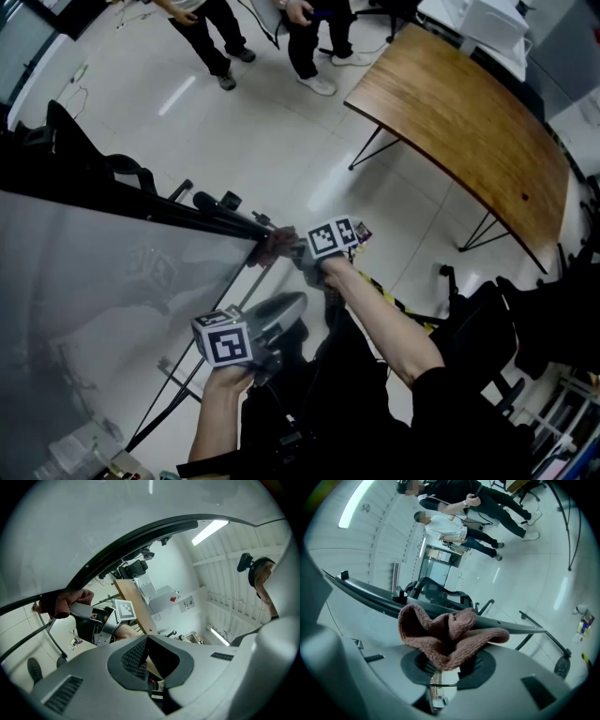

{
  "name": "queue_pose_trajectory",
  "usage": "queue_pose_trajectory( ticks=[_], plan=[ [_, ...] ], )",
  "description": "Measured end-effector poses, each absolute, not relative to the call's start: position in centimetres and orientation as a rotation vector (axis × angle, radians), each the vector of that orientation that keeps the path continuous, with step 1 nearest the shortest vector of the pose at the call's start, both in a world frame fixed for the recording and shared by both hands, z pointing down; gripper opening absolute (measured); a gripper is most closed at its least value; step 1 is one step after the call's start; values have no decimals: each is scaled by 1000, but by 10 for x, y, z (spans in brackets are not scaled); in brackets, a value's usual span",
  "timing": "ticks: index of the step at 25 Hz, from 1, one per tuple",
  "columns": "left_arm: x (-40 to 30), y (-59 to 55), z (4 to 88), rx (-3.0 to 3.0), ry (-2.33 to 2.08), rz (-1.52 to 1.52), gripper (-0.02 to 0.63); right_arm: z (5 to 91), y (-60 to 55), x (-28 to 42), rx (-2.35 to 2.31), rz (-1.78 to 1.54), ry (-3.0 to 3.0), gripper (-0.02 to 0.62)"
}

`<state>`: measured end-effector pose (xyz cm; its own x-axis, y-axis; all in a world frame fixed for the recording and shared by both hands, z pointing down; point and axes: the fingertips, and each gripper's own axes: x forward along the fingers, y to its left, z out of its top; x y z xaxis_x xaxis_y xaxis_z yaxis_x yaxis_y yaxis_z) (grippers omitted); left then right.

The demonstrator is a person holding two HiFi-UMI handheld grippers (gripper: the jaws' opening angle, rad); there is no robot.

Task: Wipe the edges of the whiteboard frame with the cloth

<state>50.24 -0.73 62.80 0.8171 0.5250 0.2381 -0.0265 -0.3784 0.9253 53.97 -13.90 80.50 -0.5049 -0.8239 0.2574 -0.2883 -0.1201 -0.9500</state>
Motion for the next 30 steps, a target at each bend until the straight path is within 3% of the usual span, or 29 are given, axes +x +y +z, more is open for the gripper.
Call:
queue_pose_trajectory(
  ticks=[30],
  plan=[
    [483,-25,637,1860,363,603,-5,814,-174,507,-1521,-1313,1943,75]
  ],
)
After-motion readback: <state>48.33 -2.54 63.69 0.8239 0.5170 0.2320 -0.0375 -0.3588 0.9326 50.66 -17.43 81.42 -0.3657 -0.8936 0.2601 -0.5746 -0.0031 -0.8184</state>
